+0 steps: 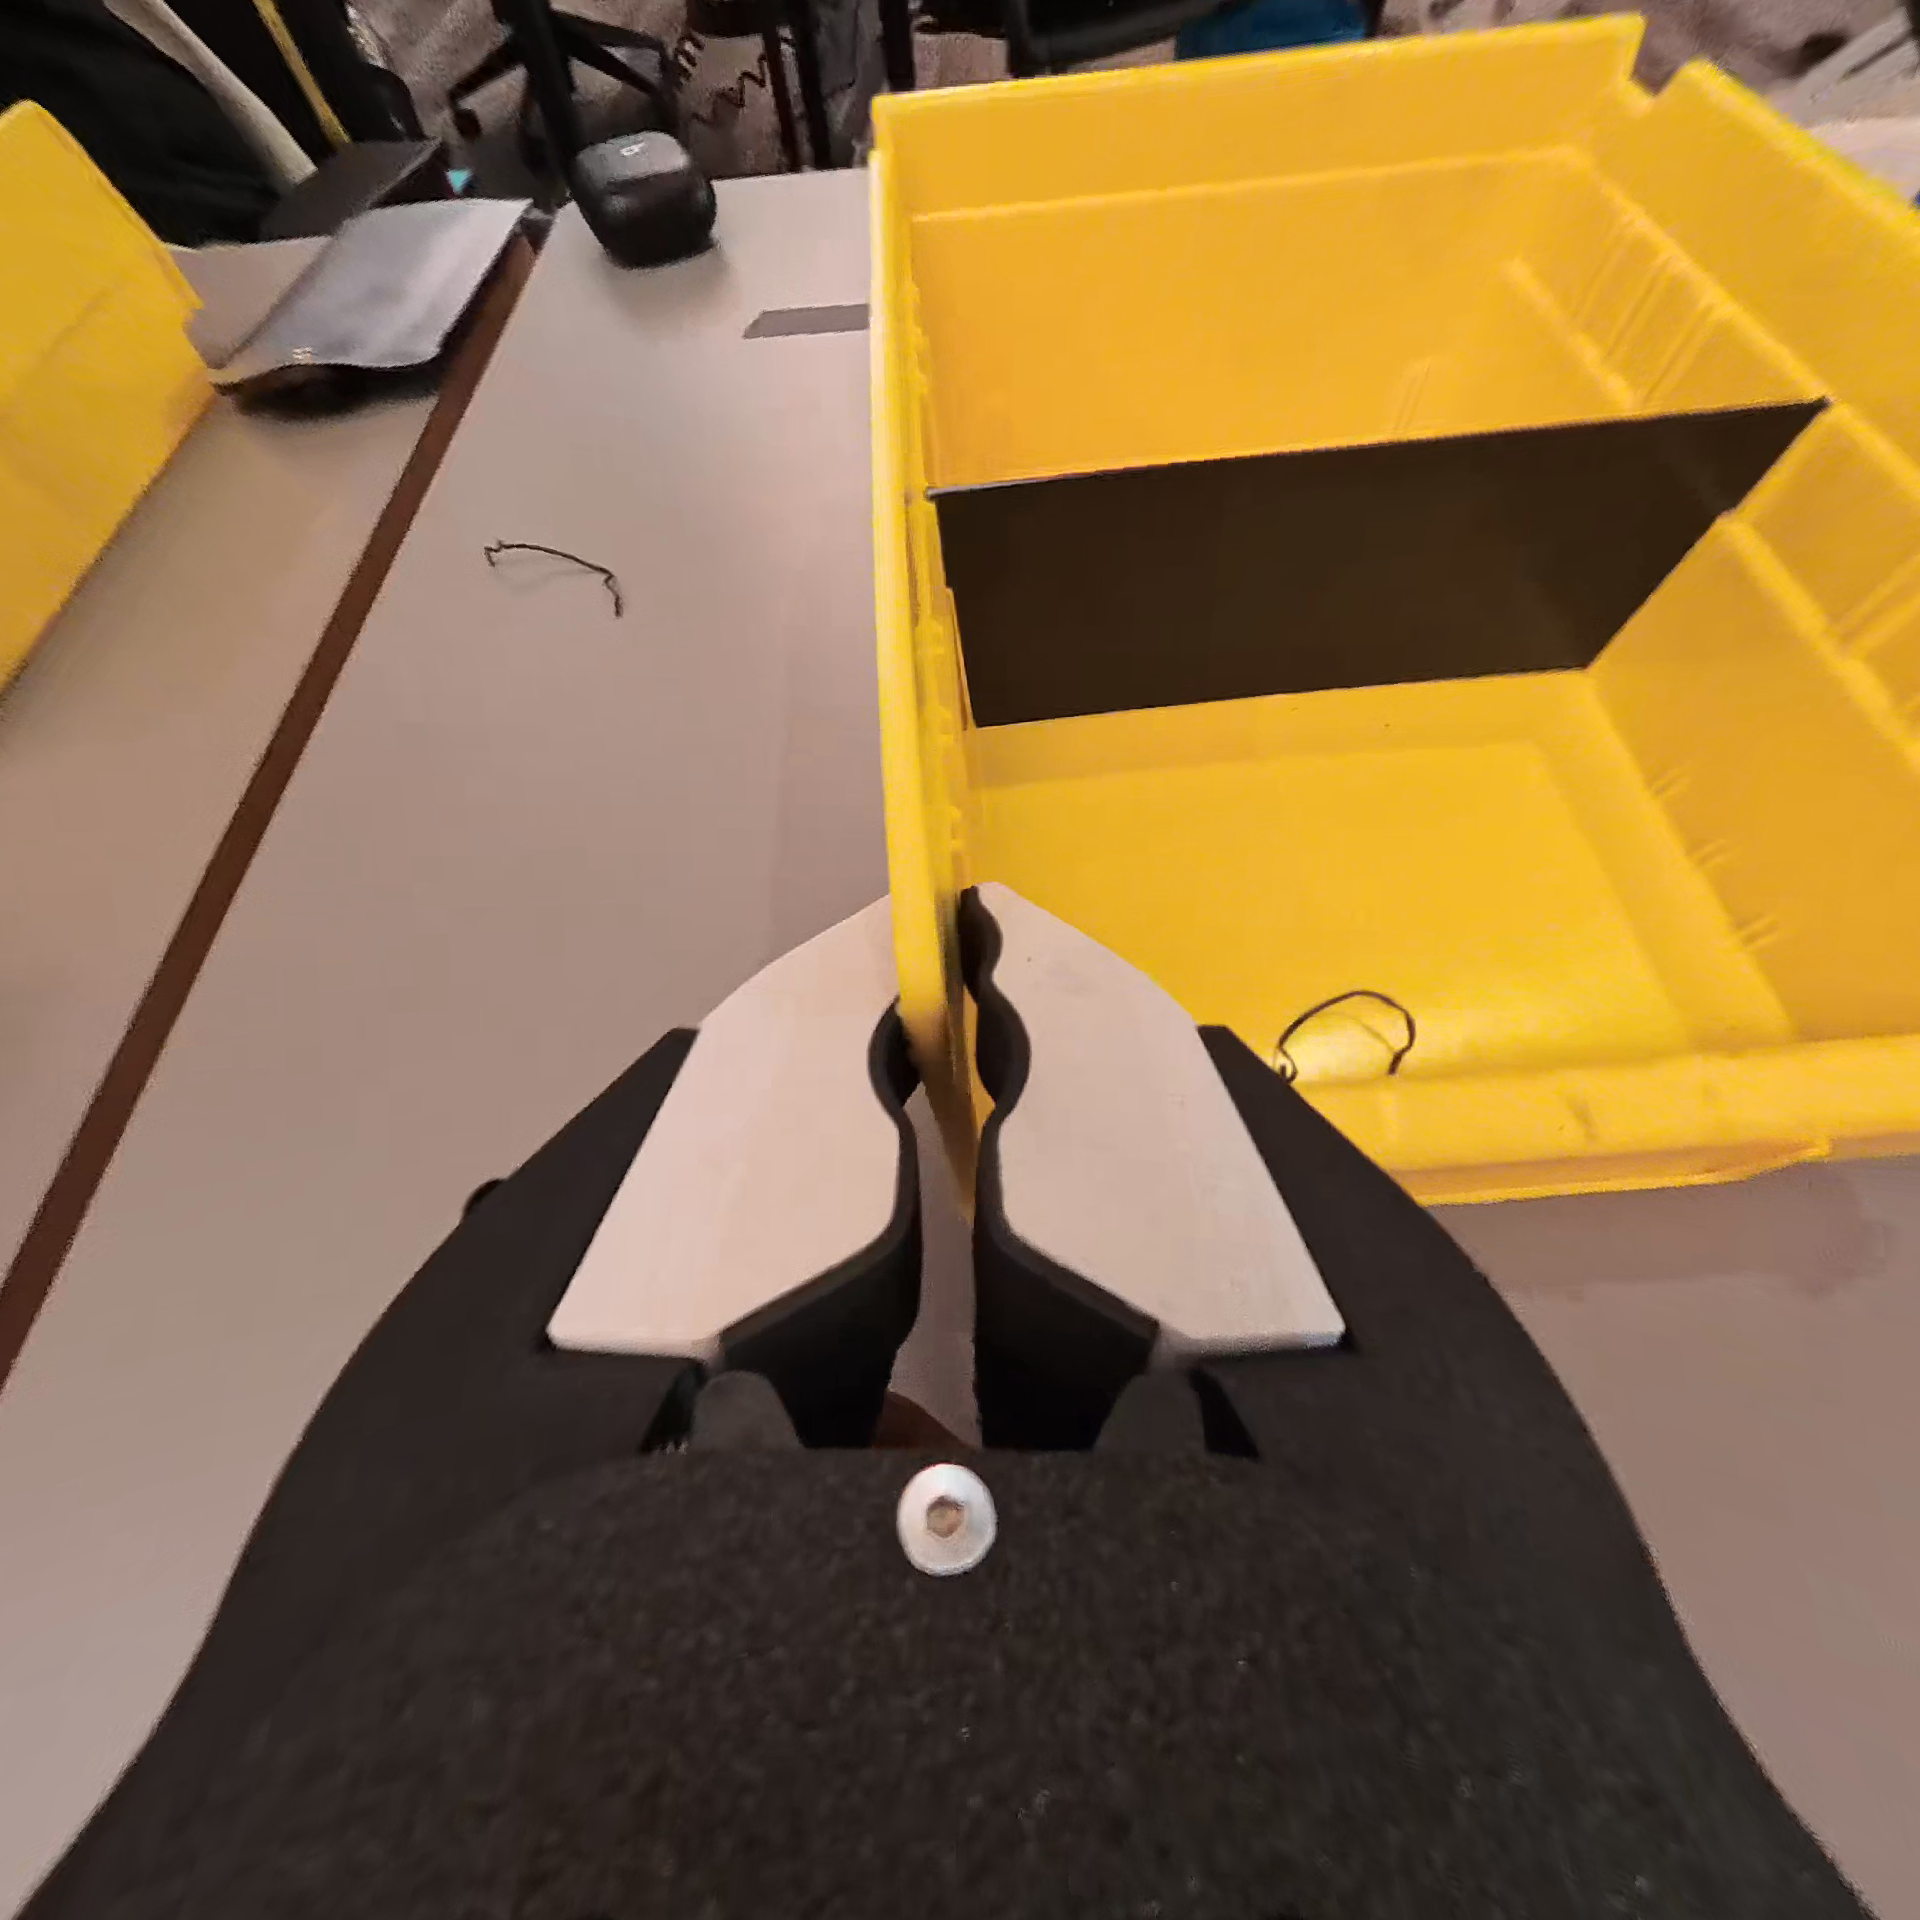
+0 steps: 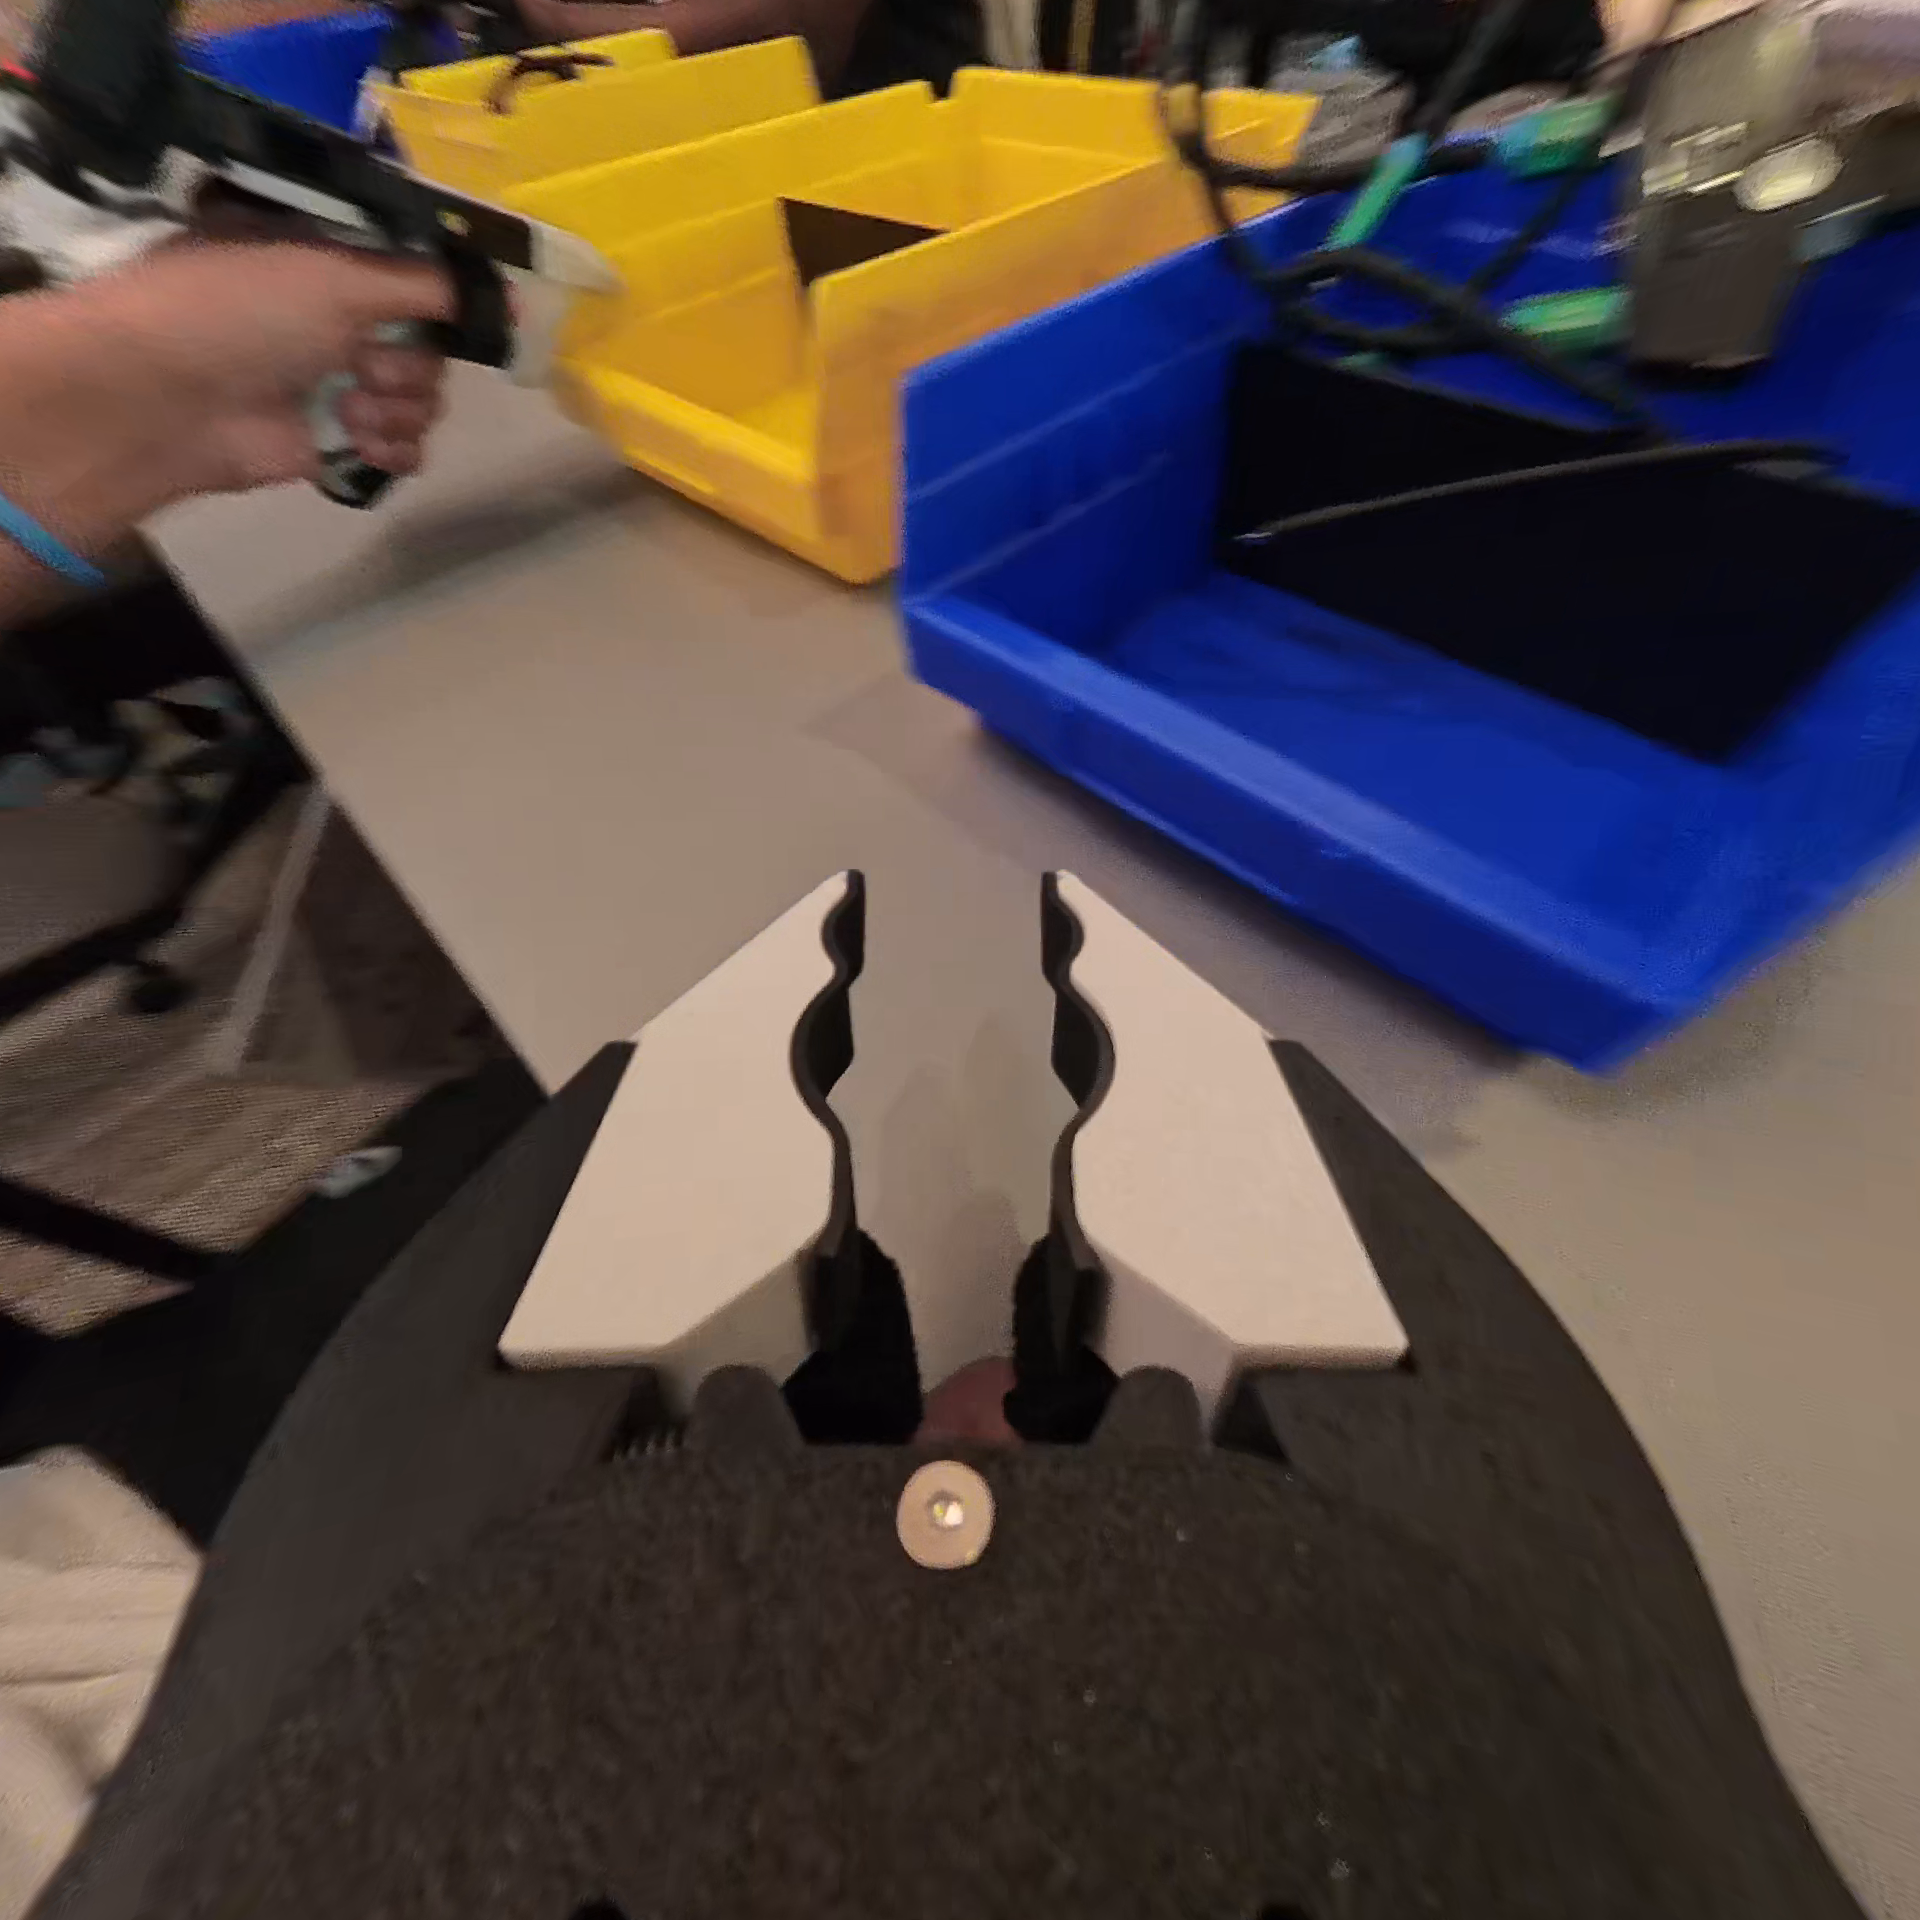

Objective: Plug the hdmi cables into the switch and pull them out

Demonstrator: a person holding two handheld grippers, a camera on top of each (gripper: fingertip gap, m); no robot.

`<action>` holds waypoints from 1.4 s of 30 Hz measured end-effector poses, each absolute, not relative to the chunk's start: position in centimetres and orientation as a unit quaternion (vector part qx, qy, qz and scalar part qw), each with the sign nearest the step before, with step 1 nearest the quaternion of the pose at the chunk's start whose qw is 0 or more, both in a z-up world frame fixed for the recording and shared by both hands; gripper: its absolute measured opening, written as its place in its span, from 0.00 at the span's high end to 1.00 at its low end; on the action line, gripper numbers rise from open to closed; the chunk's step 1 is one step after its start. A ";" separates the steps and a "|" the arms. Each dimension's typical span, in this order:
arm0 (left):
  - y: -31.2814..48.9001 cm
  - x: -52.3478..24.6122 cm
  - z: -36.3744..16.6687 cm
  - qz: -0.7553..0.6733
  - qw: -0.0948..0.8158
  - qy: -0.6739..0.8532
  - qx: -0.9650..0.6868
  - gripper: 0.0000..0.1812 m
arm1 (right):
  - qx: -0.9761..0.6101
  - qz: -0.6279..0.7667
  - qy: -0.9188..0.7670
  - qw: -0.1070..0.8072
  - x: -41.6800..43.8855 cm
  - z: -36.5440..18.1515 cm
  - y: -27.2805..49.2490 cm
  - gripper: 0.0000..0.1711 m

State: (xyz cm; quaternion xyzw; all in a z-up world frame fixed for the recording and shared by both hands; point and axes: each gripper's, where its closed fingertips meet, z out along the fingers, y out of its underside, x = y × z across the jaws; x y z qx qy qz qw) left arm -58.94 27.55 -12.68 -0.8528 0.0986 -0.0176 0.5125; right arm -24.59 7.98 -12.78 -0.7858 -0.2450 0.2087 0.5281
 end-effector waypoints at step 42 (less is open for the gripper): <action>17.0 -26.3 10.0 0.007 0.716 0.173 -0.676 0.97 | -0.707 -0.038 -0.014 0.706 -8.5 9.5 17.6 0.96</action>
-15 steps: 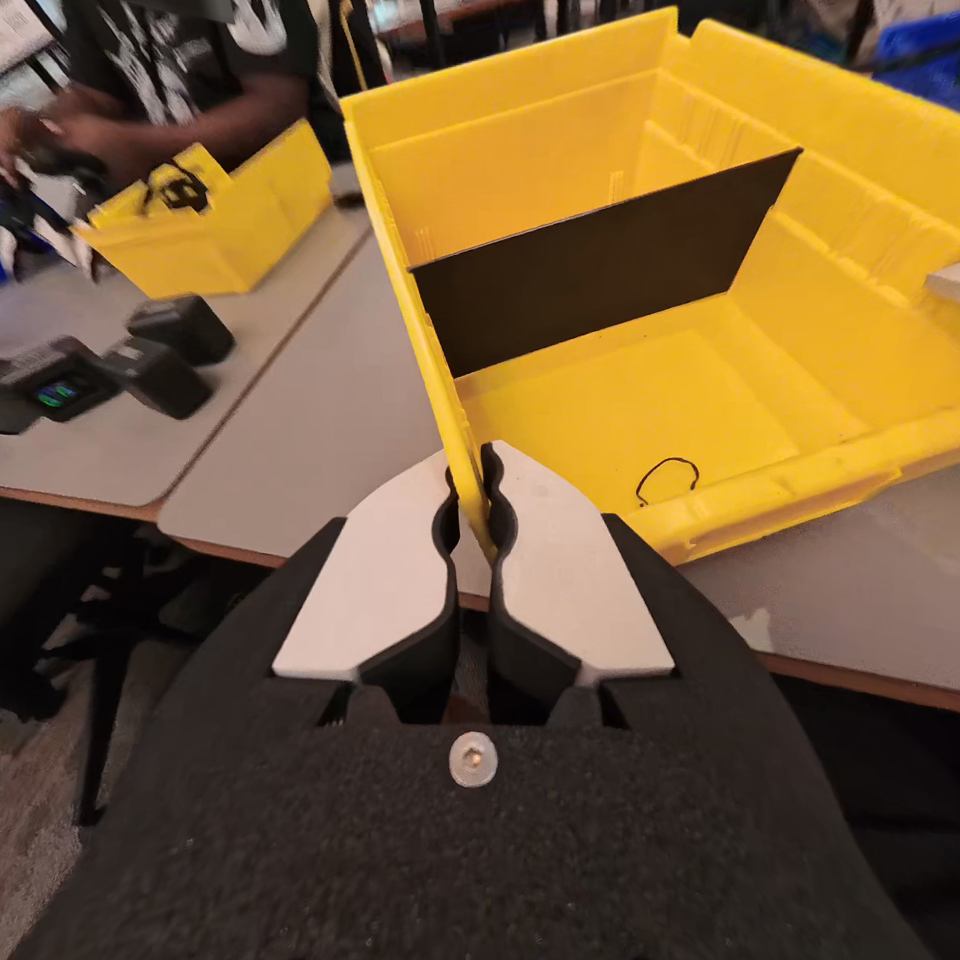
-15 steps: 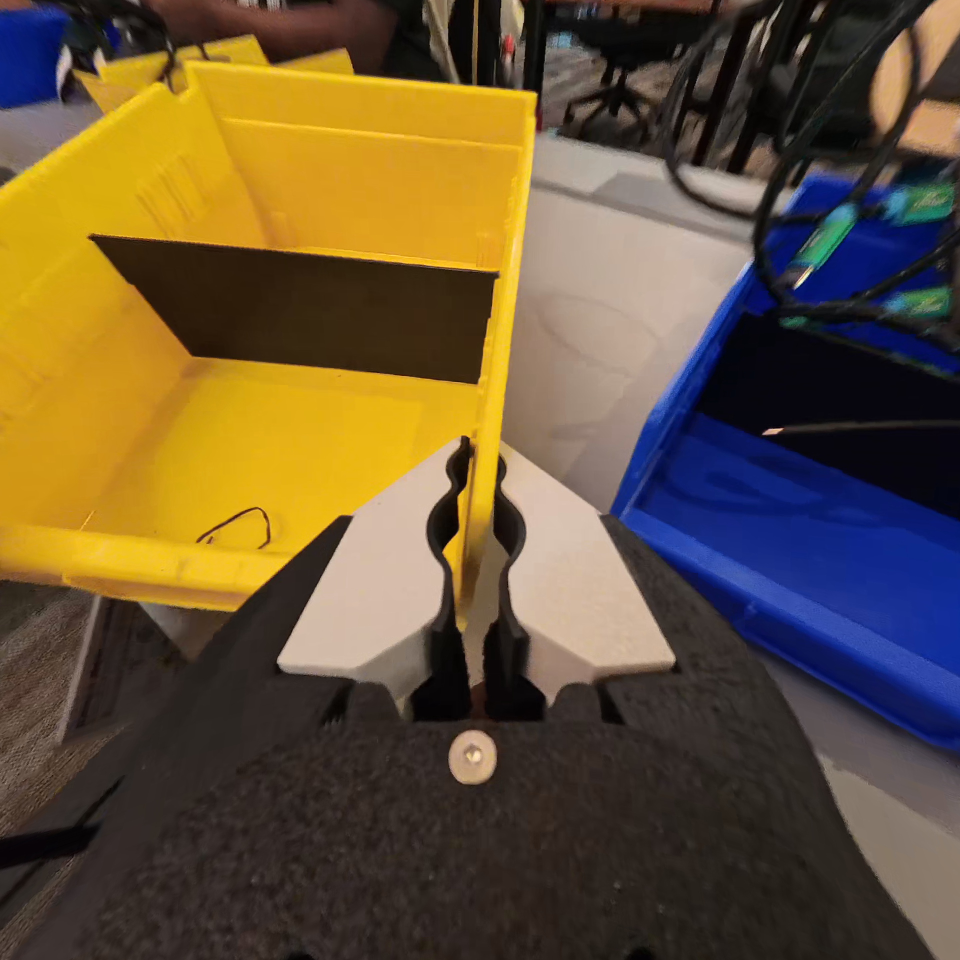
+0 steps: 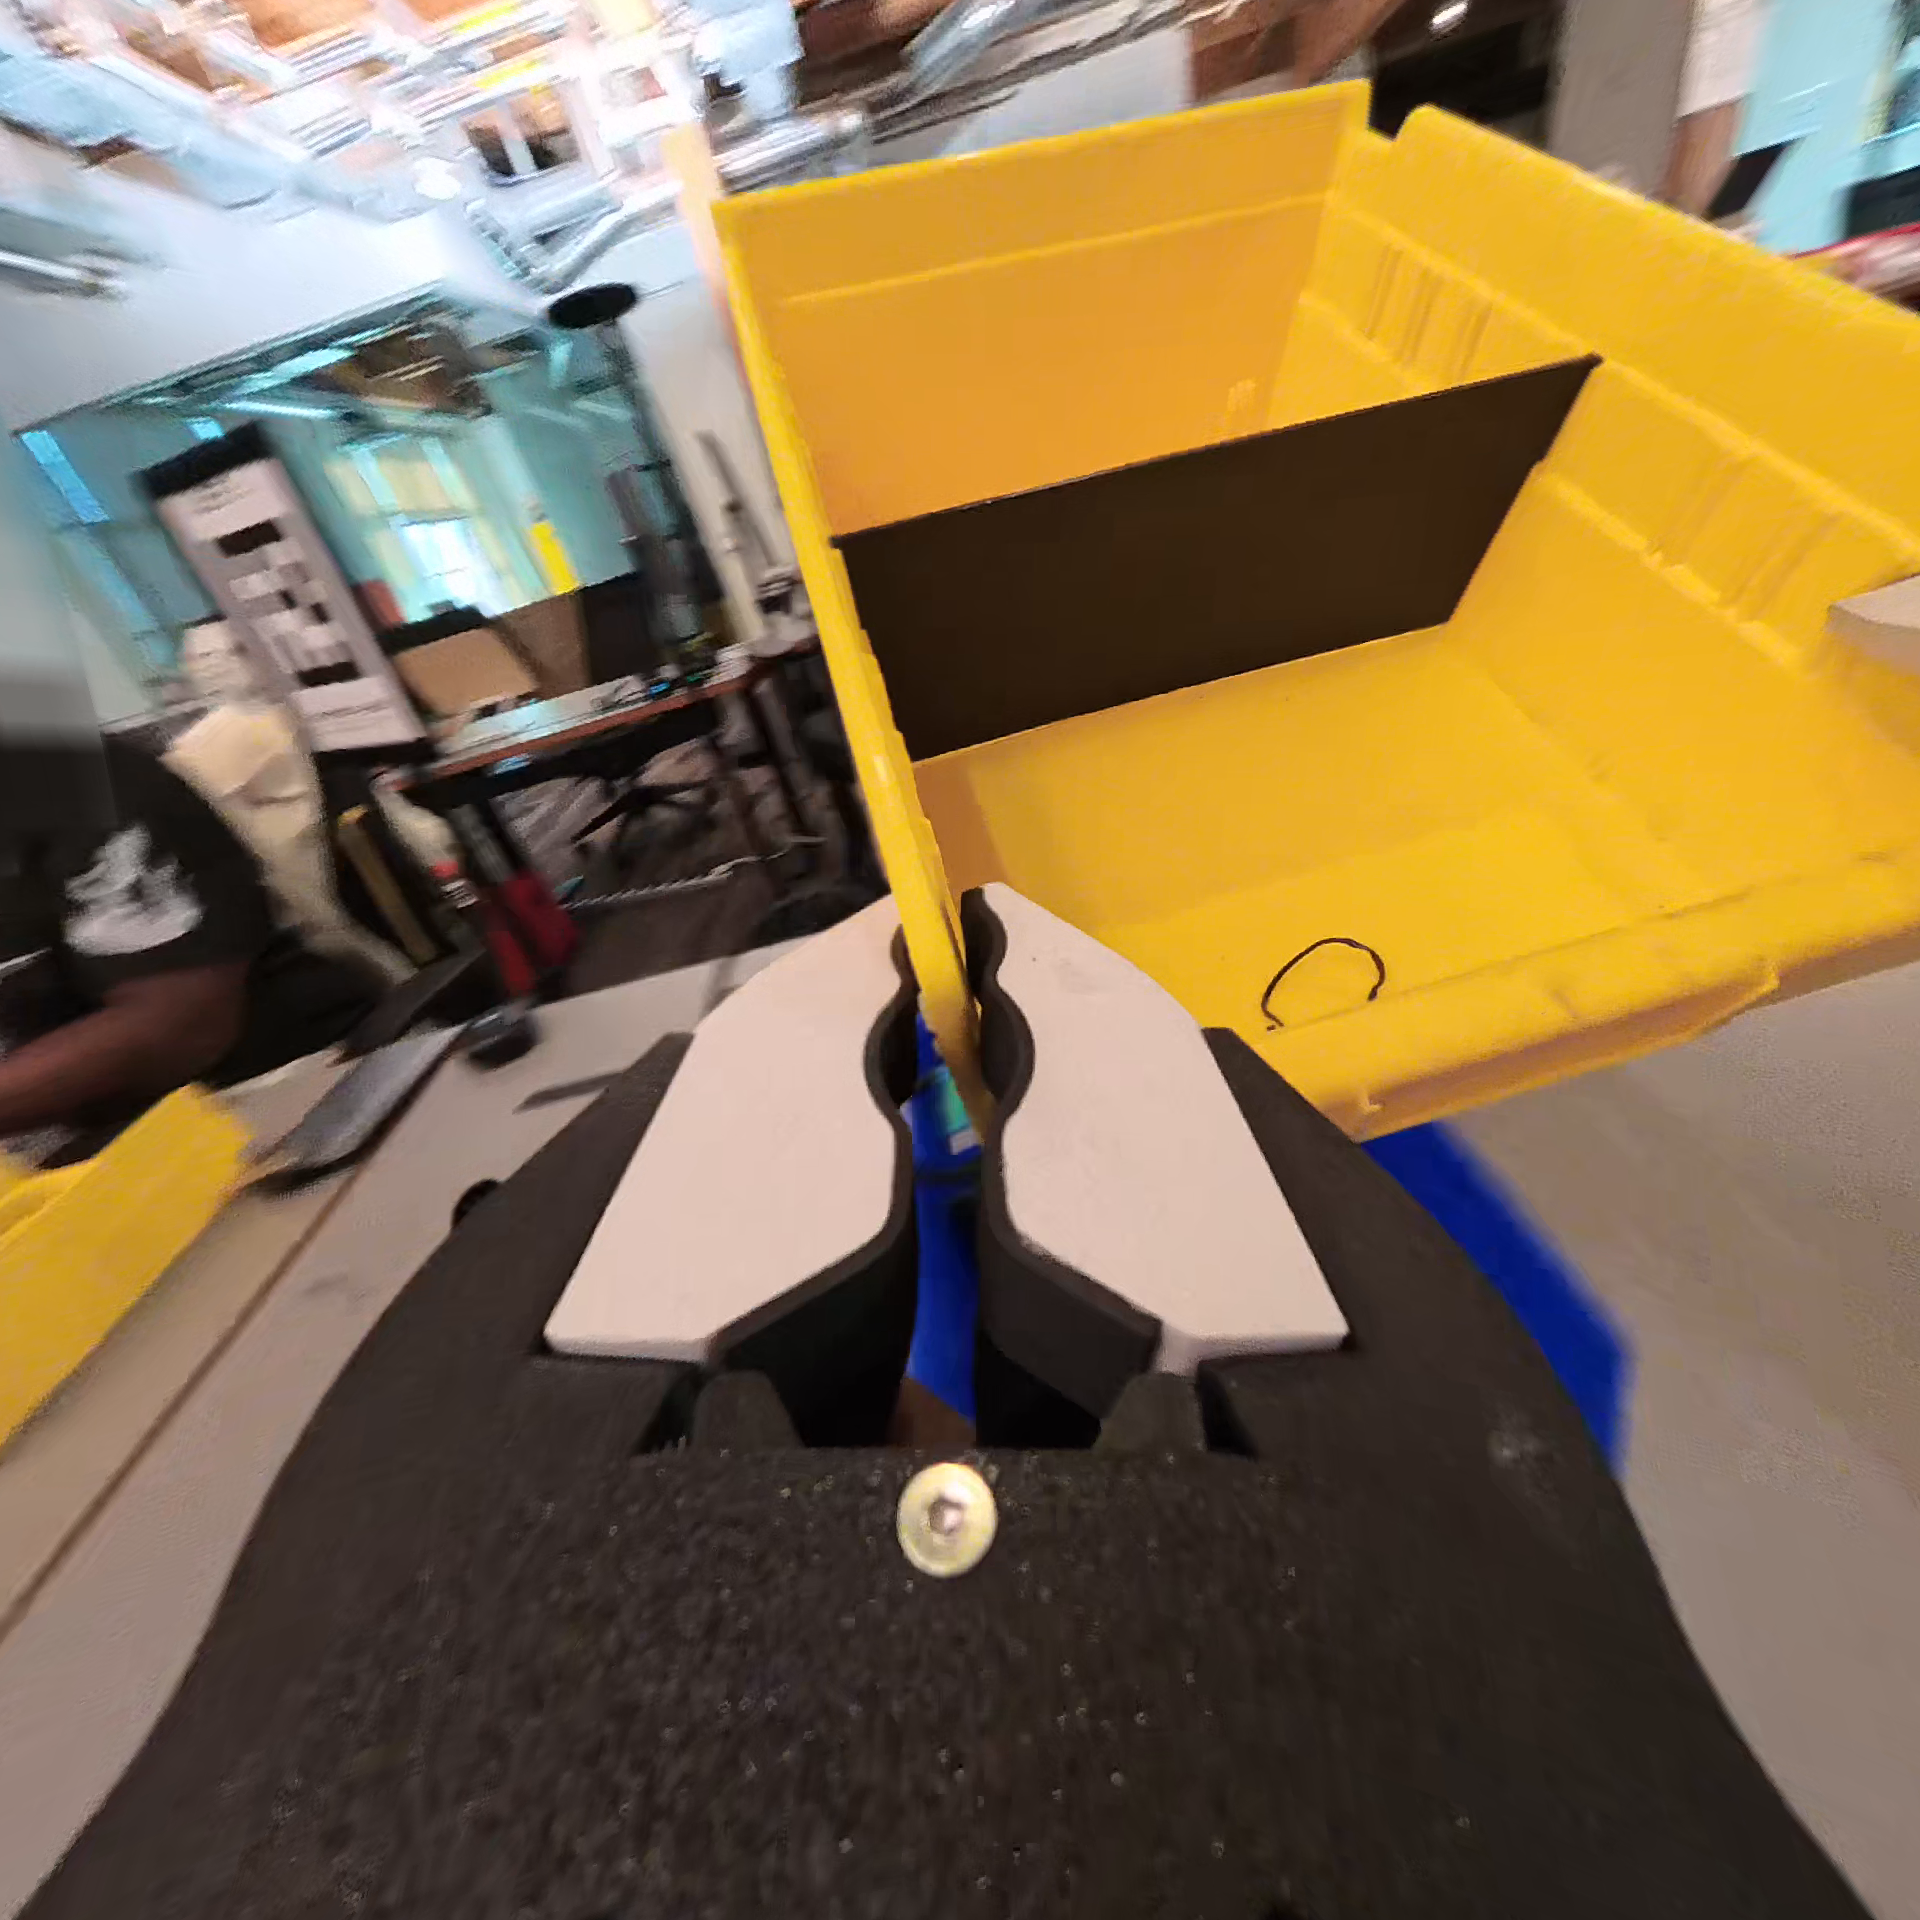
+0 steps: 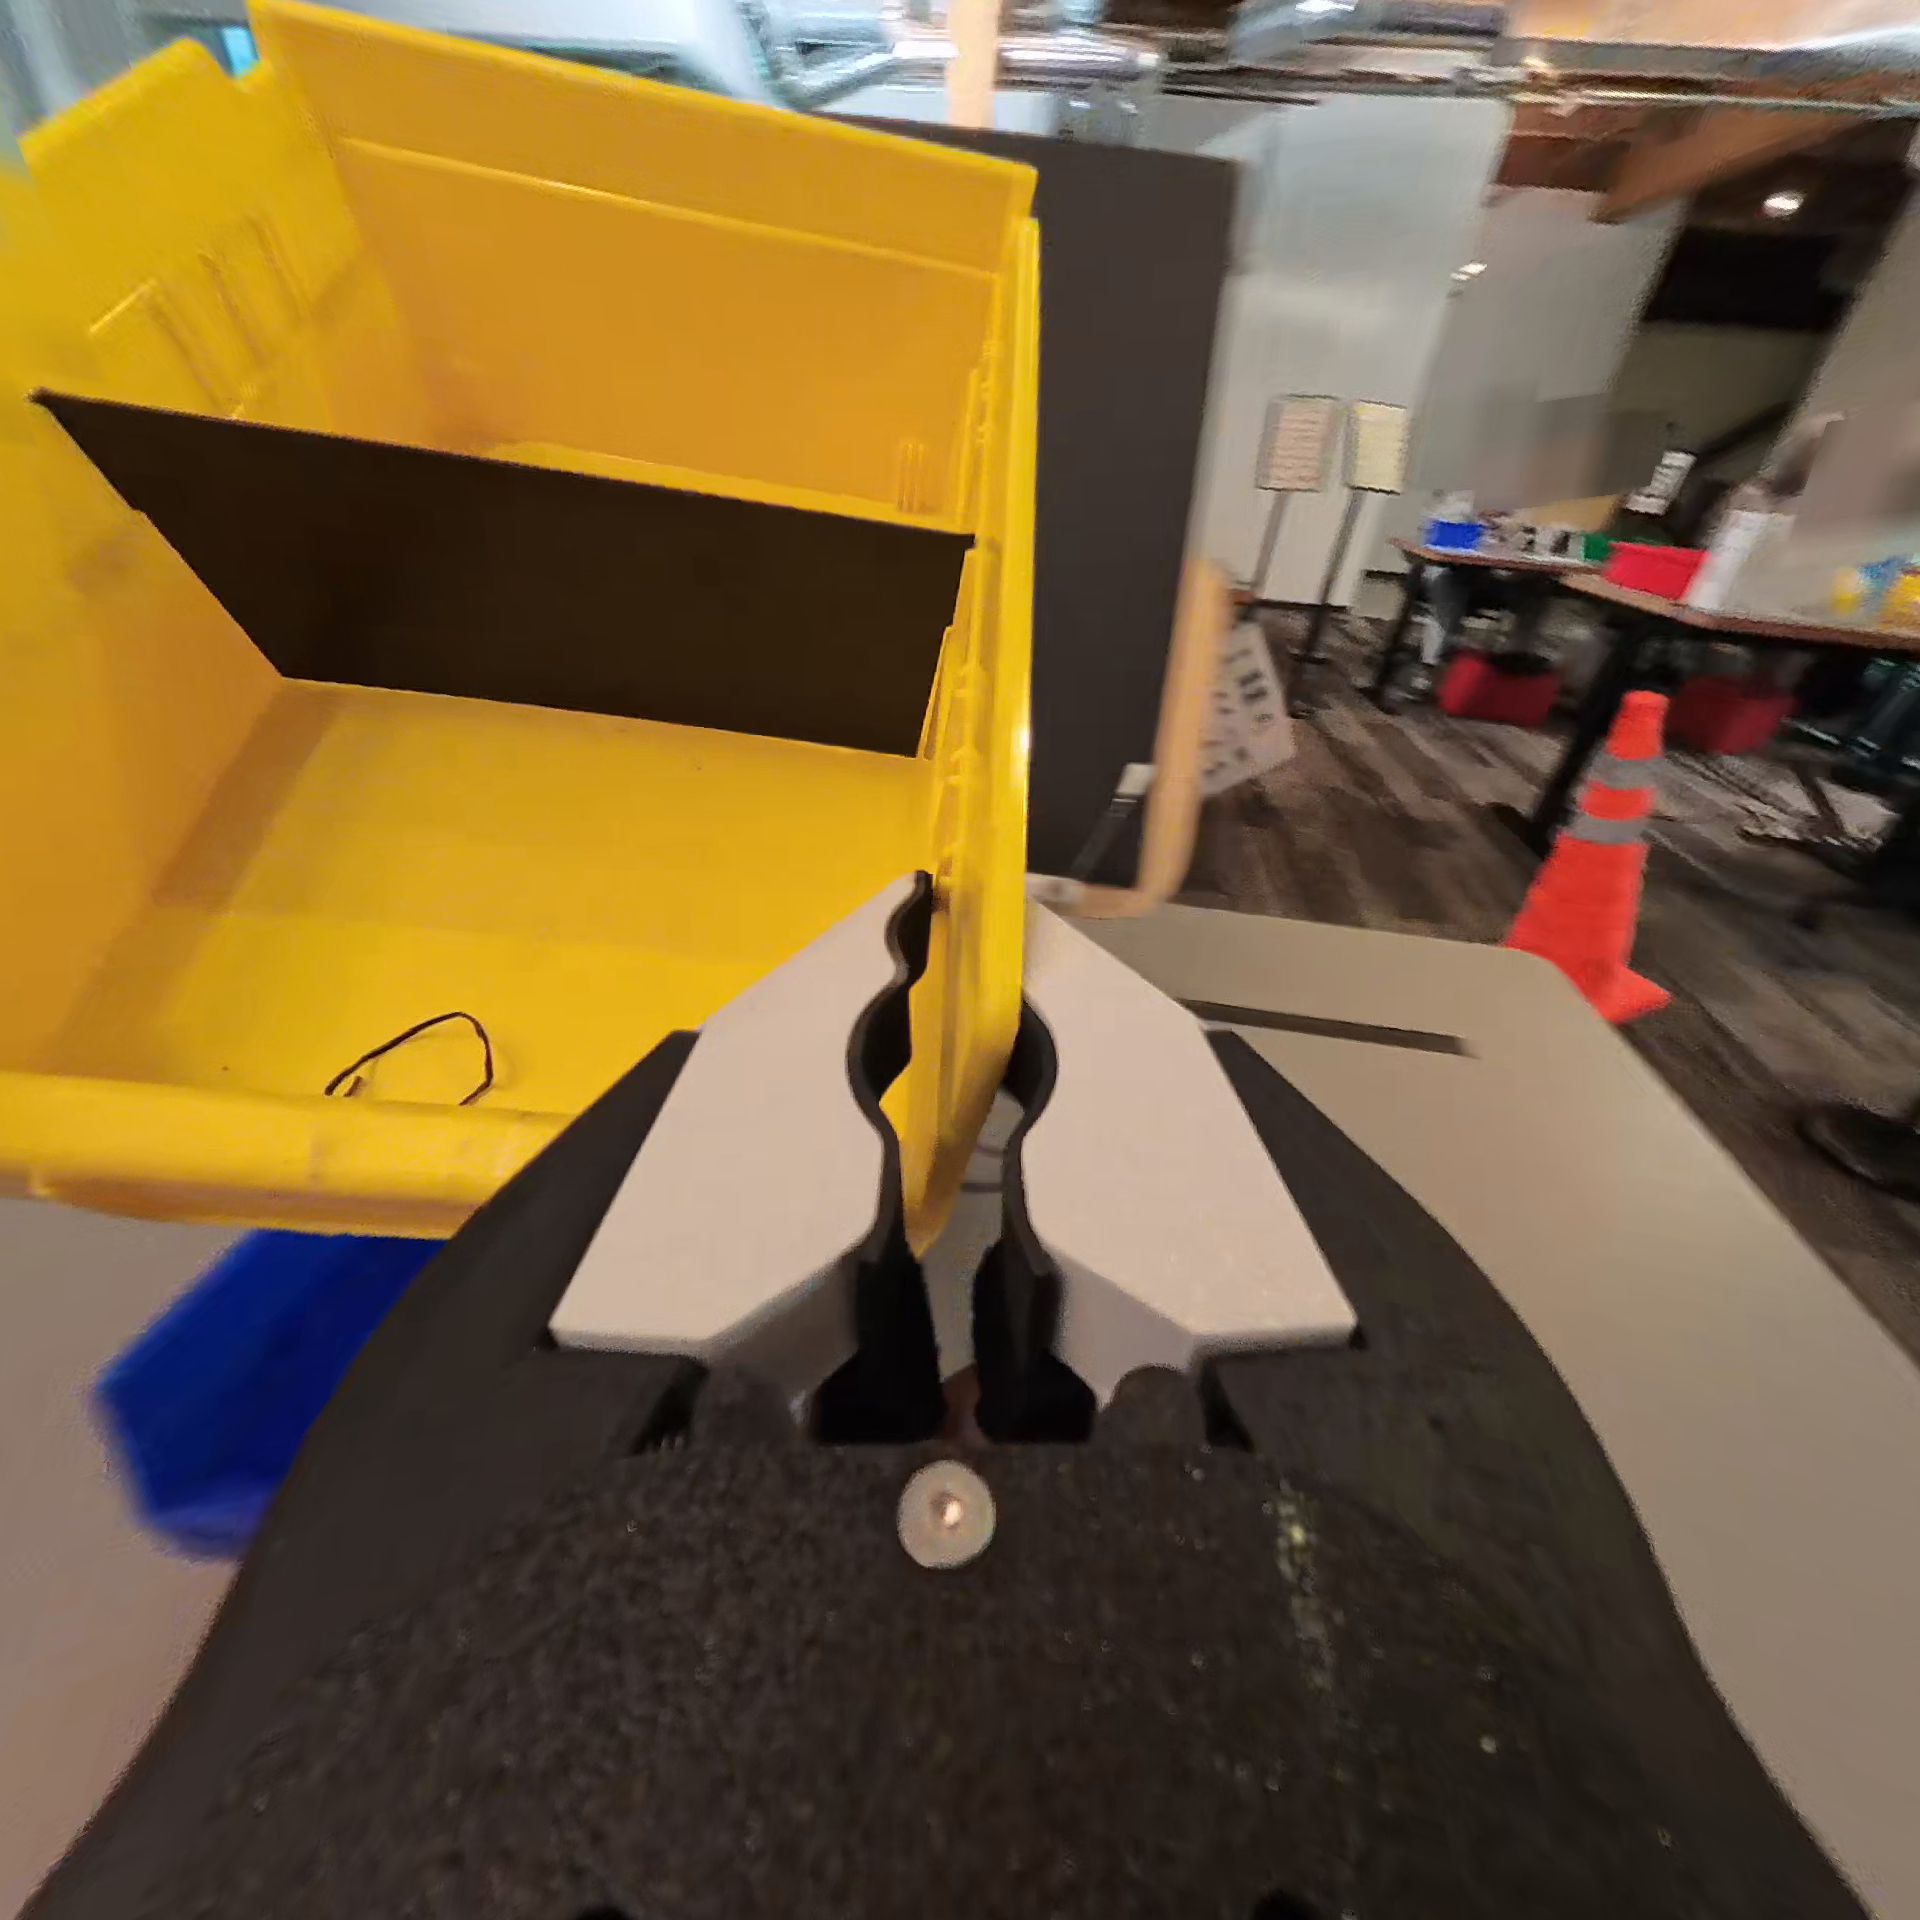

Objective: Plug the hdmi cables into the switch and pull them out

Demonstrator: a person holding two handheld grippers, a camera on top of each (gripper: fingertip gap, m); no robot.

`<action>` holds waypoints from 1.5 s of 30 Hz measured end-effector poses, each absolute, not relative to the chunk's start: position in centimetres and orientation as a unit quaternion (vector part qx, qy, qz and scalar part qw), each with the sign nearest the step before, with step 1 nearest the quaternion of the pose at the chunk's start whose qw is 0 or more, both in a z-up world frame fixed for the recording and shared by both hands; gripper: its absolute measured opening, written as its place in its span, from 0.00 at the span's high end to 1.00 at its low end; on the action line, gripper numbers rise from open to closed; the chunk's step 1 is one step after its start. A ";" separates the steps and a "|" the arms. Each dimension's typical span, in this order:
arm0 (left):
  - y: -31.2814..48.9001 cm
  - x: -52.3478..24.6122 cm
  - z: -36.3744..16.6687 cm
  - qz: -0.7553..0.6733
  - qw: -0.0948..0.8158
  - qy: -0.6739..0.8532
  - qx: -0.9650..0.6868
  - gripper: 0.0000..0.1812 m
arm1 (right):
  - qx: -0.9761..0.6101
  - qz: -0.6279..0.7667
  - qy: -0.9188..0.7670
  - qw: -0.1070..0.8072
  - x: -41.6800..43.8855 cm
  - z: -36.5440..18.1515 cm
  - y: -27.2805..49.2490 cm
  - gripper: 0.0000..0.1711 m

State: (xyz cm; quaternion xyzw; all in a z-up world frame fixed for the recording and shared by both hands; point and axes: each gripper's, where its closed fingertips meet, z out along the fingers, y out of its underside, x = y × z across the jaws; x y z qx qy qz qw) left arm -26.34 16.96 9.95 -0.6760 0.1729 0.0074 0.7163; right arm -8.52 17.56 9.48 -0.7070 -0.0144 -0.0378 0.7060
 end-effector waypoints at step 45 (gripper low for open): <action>20.2 -31.7 -10.2 -0.048 0.562 0.154 -0.811 0.83 | -0.848 0.185 -0.091 0.488 -8.5 -5.4 18.2 0.78</action>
